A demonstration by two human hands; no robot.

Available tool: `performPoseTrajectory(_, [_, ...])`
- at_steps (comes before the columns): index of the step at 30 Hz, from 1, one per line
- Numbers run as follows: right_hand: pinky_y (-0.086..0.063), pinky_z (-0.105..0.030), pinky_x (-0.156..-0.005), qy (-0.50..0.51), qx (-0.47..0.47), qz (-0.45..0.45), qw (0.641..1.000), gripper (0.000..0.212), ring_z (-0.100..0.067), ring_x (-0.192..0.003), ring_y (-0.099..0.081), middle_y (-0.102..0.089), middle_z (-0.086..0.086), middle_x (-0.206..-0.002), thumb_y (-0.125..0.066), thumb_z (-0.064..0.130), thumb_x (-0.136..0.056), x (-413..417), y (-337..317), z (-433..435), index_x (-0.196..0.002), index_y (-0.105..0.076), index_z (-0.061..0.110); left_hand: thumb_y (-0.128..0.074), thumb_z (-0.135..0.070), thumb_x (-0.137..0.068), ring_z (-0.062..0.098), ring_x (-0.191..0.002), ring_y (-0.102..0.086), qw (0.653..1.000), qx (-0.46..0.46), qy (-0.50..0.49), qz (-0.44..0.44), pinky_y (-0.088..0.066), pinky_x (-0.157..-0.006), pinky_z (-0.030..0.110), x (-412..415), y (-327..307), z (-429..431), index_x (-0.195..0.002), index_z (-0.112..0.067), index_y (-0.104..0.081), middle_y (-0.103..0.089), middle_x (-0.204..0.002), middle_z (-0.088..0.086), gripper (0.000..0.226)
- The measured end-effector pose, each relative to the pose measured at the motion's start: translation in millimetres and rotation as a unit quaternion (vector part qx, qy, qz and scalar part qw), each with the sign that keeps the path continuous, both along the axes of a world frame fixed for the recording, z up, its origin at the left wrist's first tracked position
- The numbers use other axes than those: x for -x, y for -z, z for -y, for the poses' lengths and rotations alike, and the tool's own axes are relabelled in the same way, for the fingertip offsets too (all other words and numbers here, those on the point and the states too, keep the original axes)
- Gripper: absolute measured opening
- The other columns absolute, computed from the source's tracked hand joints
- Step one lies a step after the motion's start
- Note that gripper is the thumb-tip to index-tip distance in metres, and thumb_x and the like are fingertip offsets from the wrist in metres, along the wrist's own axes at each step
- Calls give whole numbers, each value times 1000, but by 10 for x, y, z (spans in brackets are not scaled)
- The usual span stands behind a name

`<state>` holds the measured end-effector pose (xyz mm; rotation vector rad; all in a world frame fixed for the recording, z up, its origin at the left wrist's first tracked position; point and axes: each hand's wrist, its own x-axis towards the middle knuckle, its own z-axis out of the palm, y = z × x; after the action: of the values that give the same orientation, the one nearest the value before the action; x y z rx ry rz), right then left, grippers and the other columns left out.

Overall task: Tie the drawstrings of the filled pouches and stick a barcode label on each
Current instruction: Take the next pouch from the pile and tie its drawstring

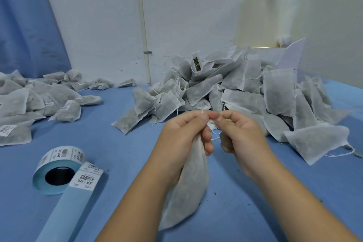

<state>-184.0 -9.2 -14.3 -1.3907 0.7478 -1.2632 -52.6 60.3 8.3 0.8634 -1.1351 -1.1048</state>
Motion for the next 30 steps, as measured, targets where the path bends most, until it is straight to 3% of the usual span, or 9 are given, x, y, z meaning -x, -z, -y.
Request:
performPoseTrajectory(3, [-26, -18, -40, 24, 21, -60, 998, 15, -9, -40, -27, -35, 7, -45, -62, 19, -93, -9, 17, -11, -78, -64, 18, -51, -11, -99, 18, -50, -54, 999, -7, -25, -19, -48, -51, 24, 0, 7, 16, -103, -14, -75, -54, -59, 3, 25])
performPoseTrajectory(5, [-26, -18, -41, 31, 51, -101, 993, 17, -9, -42, -27, -35, 5, -48, -64, 21, -92, -18, 21, -28, -75, -64, 20, -50, -12, -99, 16, -51, -53, 998, -11, -64, 20, -48, -52, 22, 5, 29, 34, -104, -23, -75, -54, -58, 1, 27])
performPoseTrajectory(8, [-27, -17, -42, 19, 97, -125, 987, 16, -8, -43, -28, -34, 2, -50, -66, 17, -90, -40, 9, -72, -75, -66, 22, -51, -15, -97, 9, -50, -48, 970, 15, -167, 179, -41, -50, 15, -13, 91, 71, -98, -43, -71, -51, -53, -9, 34])
performPoseTrajectory(10, [-27, -16, -44, -9, 126, -130, 984, 11, -8, -46, -28, -31, 0, -52, -68, 13, -89, -29, -19, -110, -79, -68, 17, -52, -17, -94, 7, -50, -44, 938, 42, -211, 272, -39, -50, 18, -34, 123, 71, -92, -51, -65, -50, -51, -12, 36])
performPoseTrajectory(15, [-28, -16, -46, -37, 161, -104, 981, 13, -16, -51, -28, -31, -9, -55, -72, 10, -86, 78, -95, -131, -75, -71, 17, -45, -33, -73, 6, -48, -42, 909, 37, -218, 352, -35, -53, 25, -71, 141, 62, -90, -42, -65, -45, -49, -15, 28])
performPoseTrajectory(19, [-30, -11, -45, -31, 164, -64, 984, 9, -3, -42, -33, -41, 15, -44, -68, 18, -76, 128, -139, -110, -68, -71, 16, -52, -44, -84, 8, -51, -42, 889, 43, -204, 409, -35, -54, 28, -38, 142, 47, -72, -31, -60, -45, -50, -14, 19])
performPoseTrajectory(22, [-30, -15, -43, -13, 147, -59, 987, 8, -6, -42, -33, -43, 14, -45, -68, 22, -74, 148, -149, -89, -68, -71, 19, -49, -50, -82, 8, -51, -41, 892, 54, -174, 413, -42, -58, 33, -4, 131, 32, -74, -25, -66, -46, -51, -12, 31])
performPoseTrajectory(25, [-29, -20, -44, -15, 115, -66, 991, 8, -12, -45, -33, -46, 9, -49, -69, 22, -77, 130, -136, -84, -69, -70, 20, -56, -39, -91, 6, -50, -38, 916, 65, -116, 378, -36, -53, 25, 29, 117, 17, -76, -24, -70, -43, -51, -11, 26])
performPoseTrajectory(30, [-32, -18, -45, -18, 61, -91, 994, 21, -9, -45, -36, -49, 9, -48, -64, 13, -89, 62, -97, -90, -70, -70, 20, -58, -26, -92, 9, -46, -38, 970, 35, -35, 236, -35, -47, 19, 49, 84, 9, -64, -24, -71, -42, -48, -7, 30])
